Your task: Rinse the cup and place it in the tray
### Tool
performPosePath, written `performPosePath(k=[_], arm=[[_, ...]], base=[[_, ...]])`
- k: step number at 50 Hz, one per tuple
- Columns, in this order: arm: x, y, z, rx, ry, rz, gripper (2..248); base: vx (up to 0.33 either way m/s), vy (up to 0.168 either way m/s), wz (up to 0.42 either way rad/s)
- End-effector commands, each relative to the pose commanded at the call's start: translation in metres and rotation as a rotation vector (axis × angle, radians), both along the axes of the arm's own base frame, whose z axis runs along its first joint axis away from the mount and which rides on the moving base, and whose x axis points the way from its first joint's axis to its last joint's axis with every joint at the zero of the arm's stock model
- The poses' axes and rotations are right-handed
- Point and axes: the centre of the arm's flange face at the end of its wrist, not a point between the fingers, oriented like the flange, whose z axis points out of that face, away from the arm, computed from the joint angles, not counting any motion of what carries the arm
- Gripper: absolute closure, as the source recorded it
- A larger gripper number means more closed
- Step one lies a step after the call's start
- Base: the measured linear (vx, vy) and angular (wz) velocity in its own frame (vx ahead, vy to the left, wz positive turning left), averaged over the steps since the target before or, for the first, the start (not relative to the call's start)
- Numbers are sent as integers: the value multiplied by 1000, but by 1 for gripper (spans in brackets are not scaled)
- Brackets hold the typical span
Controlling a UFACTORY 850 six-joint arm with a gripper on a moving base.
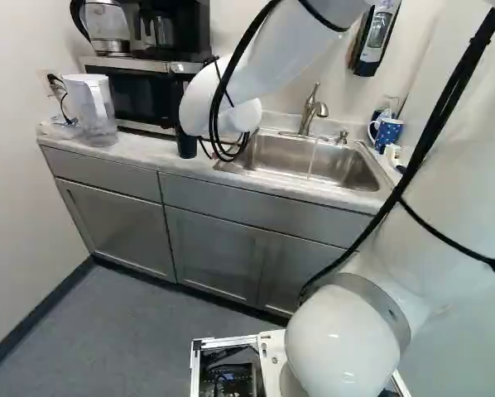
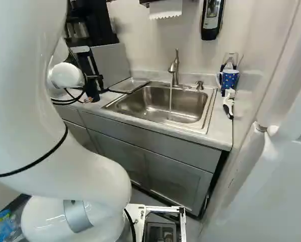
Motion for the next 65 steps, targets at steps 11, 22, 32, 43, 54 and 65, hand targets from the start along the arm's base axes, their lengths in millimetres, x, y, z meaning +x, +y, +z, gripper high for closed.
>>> performPosePath(k=[11, 22, 32, 43, 54, 65], arm=[[2, 1, -9, 6, -11, 0, 3], [4, 2, -17, 12, -23, 0, 3], [6, 3, -25, 18, -33, 0, 3], [8, 4, -33, 24, -45, 0, 3], [10, 5, -42, 28, -53, 0, 3], [12, 6, -52, 29, -54, 0, 3]], base=[[0, 0, 0], [0, 0, 0], [0, 0, 0], [0, 0, 0], [0, 0, 0], [0, 0, 0]])
